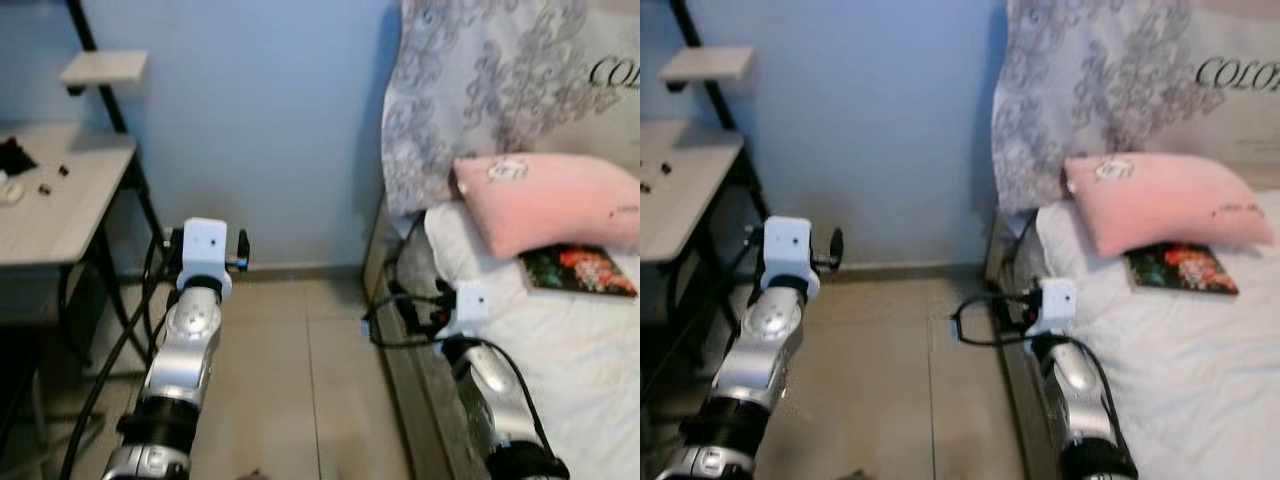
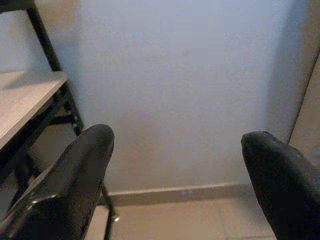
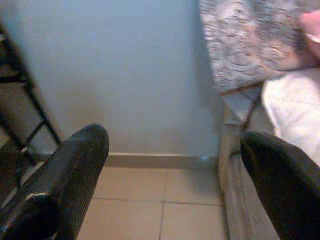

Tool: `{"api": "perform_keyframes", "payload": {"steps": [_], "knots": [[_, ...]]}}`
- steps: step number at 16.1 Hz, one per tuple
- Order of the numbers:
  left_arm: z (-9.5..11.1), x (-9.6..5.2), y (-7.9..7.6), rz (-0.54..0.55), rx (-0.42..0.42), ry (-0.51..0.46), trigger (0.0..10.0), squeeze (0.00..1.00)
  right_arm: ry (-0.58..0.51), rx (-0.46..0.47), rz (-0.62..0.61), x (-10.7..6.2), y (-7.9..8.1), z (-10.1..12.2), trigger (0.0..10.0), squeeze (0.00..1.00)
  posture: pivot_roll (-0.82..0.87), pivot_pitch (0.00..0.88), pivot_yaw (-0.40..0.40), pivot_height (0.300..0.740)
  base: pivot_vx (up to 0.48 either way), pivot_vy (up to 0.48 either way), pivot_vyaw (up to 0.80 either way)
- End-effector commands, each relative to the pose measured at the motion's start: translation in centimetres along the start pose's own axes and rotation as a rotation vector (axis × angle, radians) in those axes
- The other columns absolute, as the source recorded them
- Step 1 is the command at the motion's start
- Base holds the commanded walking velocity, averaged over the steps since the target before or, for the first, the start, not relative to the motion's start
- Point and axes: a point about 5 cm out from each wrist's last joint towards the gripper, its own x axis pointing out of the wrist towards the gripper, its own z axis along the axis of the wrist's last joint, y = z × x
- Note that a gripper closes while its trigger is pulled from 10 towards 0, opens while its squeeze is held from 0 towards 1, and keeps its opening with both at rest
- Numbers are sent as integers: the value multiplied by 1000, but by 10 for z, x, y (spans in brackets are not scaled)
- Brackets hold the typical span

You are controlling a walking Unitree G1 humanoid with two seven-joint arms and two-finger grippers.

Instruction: Clean up the room

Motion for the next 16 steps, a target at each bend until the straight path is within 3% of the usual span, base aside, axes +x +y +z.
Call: {"api": "perform_keyframes", "payload": {"steps": [1,4,7,12,16], "knots": [[6,0,2,8,-13,-42,10000,0,-11,21,-34,2,-6,3,10000,0,139,0,-20,740,480,0,0],[6,-1,9,22,-2,-67,10000,0,-40,25,-48,3,-9,9,10000,0,141,0,-20,740,480,0,0],[-2,1,15,72,-82,6,10000,0,-40,25,-51,3,-9,8,10000,0,140,0,-19,740,480,0,0],[3,1,10,39,-44,-30,10000,0,-26,1,-39,3,-9,8,10000,0,138,0,-22,740,480,0,714],[1,3,11,31,-36,-28,10000,0,-27,-5,-49,5,-12,10,10000,0,144,0,-28,740,480,0,0]]}}
